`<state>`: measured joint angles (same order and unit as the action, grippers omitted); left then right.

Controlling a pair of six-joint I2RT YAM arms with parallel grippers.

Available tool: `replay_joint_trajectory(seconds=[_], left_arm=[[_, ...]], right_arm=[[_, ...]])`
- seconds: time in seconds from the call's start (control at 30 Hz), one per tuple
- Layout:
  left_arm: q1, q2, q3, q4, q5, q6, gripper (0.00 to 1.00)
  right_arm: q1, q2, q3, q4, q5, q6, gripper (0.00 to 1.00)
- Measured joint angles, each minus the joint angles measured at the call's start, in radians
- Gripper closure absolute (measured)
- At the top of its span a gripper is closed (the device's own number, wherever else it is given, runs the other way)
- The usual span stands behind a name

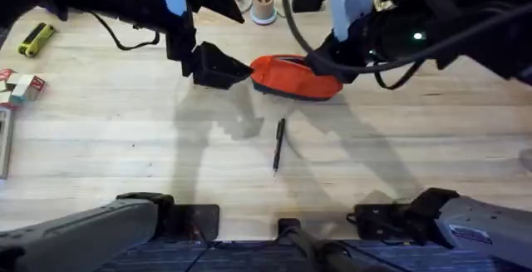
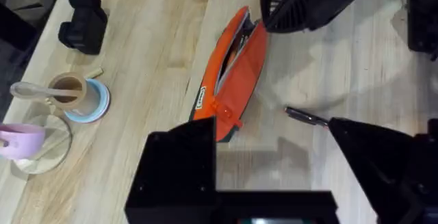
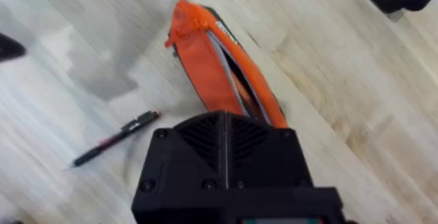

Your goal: Unzip the bag, pick up the pens from the table one at a time and place them inside, then zip the bag closed.

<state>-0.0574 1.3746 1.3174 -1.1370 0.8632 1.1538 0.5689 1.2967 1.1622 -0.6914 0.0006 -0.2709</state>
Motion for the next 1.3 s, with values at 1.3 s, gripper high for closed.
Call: replay_joint_trajectory(seconds=[1.3], left_arm=[[0.000, 0.000, 0.000, 0.000, 0.000, 0.000, 0.008]], right_arm=[[-0.069, 0.357, 0.000, 0.186, 0.003, -0.266, 0.969]])
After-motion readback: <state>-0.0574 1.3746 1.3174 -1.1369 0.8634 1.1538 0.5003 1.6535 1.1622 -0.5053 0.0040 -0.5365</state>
